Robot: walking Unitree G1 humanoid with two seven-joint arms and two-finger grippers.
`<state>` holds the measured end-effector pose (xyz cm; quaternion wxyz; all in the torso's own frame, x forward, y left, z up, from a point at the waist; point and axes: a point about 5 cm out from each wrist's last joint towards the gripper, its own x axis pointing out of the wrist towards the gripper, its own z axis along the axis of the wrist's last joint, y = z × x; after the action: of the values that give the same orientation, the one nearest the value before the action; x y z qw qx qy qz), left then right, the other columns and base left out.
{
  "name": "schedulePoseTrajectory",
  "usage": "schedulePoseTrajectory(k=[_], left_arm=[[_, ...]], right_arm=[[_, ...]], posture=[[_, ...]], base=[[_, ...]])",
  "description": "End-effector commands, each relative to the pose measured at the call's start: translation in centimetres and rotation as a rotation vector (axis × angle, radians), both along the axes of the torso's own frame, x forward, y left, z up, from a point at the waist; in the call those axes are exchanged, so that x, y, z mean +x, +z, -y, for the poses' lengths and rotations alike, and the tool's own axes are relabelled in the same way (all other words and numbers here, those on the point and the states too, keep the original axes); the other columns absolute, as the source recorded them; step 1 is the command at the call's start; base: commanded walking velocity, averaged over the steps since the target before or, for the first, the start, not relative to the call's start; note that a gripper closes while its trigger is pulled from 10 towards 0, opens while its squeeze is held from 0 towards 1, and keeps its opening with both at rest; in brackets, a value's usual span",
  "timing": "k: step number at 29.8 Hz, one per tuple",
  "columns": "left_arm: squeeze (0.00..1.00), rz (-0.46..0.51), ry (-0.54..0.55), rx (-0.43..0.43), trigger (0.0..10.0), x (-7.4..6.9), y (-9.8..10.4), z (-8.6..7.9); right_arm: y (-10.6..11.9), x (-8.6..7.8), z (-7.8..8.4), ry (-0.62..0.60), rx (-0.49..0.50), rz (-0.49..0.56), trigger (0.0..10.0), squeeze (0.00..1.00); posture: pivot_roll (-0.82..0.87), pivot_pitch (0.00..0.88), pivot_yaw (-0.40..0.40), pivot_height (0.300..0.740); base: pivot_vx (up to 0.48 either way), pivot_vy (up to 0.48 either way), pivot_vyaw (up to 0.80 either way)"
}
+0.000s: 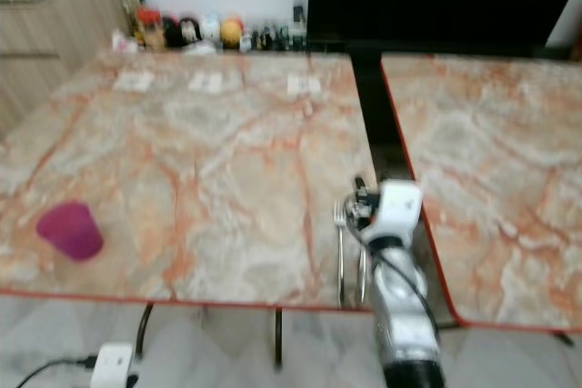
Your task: Setting the table
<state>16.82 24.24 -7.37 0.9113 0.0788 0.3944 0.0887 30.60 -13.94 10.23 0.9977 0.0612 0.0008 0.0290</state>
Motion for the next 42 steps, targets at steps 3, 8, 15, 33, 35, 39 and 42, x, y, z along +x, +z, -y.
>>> schedulePoseTrajectory(k=[3,8,15,33,35,39,42], left_arm=[[0.00,-0.022,0.000,0.000,10.0,-0.5,-0.3,0.1],[0.00,-0.026,-0.002,0.002,10.0,-0.6,-0.3,0.0],[0.00,-0.037,-0.009,-0.001,10.0,-0.7,-0.4,0.1],[0.00,-0.068,0.006,-0.002,10.0,-1.4,-0.7,-0.2],[0.00,-0.069,0.007,-0.001,10.0,-1.4,-0.7,-0.2],[0.00,-0.071,0.006,0.000,10.0,-1.5,-0.7,-0.3],[0.00,-0.074,0.004,0.001,10.0,-1.5,-0.7,-0.3]], right_arm=[[0.1,-0.6,1.7,-0.063,0.049,-0.044,10.0,1.00],[0.1,-1.9,2.9,-0.132,0.046,-0.126,10.0,0.93],[-1.1,-2.2,2.2,-0.054,0.049,-0.247,10.0,0.00],[-2.3,-1.1,2.1,-0.022,0.097,-0.377,10.0,0.00],[-2.4,-1.1,2.2,-0.027,0.102,-0.381,10.0,0.00],[-2.5,-1.1,2.2,-0.026,0.101,-0.388,10.0,0.00],[-2.9,-1.3,2.1,-0.018,0.096,-0.414,10.0,0.00]], posture=[[0.00,0.006,-0.003,0.740],[-0.01,0.009,-0.003,0.740],[-0.02,0.007,-0.001,0.740],[-0.01,0.005,-0.004,0.740],[0.00,0.007,-0.004,0.740],[0.00,0.008,-0.002,0.740],[0.00,0.007,-0.002,0.740]], base=[[0.000,0.000,0.00],[0.000,0.000,0.00],[0.000,0.000,0.00],[0.000,0.000,0.00],[0.000,0.000,0.00],[0.000,0.000,0.00],[0.000,0.000,0.00]])
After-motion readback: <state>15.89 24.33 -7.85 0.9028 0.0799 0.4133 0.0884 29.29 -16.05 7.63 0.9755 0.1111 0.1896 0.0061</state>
